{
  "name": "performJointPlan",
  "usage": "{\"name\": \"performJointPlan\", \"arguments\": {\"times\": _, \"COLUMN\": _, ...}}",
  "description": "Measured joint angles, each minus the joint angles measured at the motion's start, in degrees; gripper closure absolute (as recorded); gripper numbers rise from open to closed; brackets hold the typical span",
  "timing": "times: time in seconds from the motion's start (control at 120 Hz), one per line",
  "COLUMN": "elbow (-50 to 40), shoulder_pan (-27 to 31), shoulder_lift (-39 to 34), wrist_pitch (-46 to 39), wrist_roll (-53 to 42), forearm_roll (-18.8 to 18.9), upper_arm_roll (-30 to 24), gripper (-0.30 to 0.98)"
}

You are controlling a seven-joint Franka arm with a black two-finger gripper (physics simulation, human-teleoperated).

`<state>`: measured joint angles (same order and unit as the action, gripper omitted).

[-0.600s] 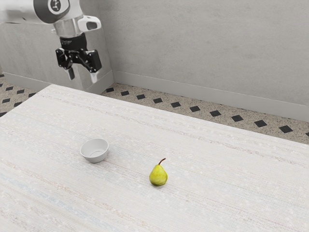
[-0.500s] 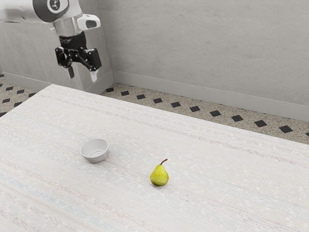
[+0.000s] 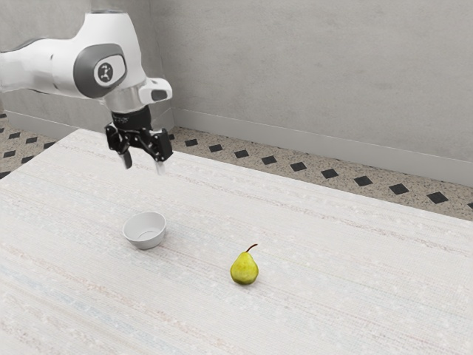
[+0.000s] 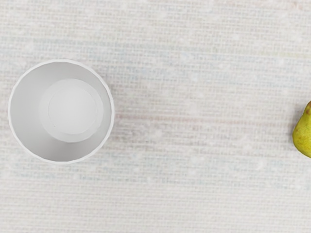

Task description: Place the pear in the bowl.

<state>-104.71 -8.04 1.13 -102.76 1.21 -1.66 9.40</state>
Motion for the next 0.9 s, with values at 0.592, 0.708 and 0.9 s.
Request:
{"name": "performJointPlan", "arguments": {"times": 0.592, "elbow": -7.3, "shoulder_pan": -9.0, "shoulder_lift": 8.2, "wrist_pitch": -14.5, "wrist_roll": 3.7, "forearm_roll": -2.7, "upper_arm_roll": -0.1, "gripper": 0.01}}
{"name": "performJointPlan", "arguments": {"times": 0.708, "elbow": -4.9, "shoulder_pan": -12.1, "shoulder_lift": 11.3, "wrist_pitch": -15.7, "wrist_roll": 5.8, "forearm_roll": -2.9, "upper_arm_roll": -0.3, "gripper": 0.01}}
{"name": "performJointPlan", "arguments": {"times": 0.9, "elbow": -1.4, "shoulder_pan": -15.6, "shoulder_lift": 17.6, "wrist_pitch": -16.7, "wrist_roll": 8.8, "forearm_roll": -3.1, "upper_arm_roll": -0.4, "gripper": 0.01}}
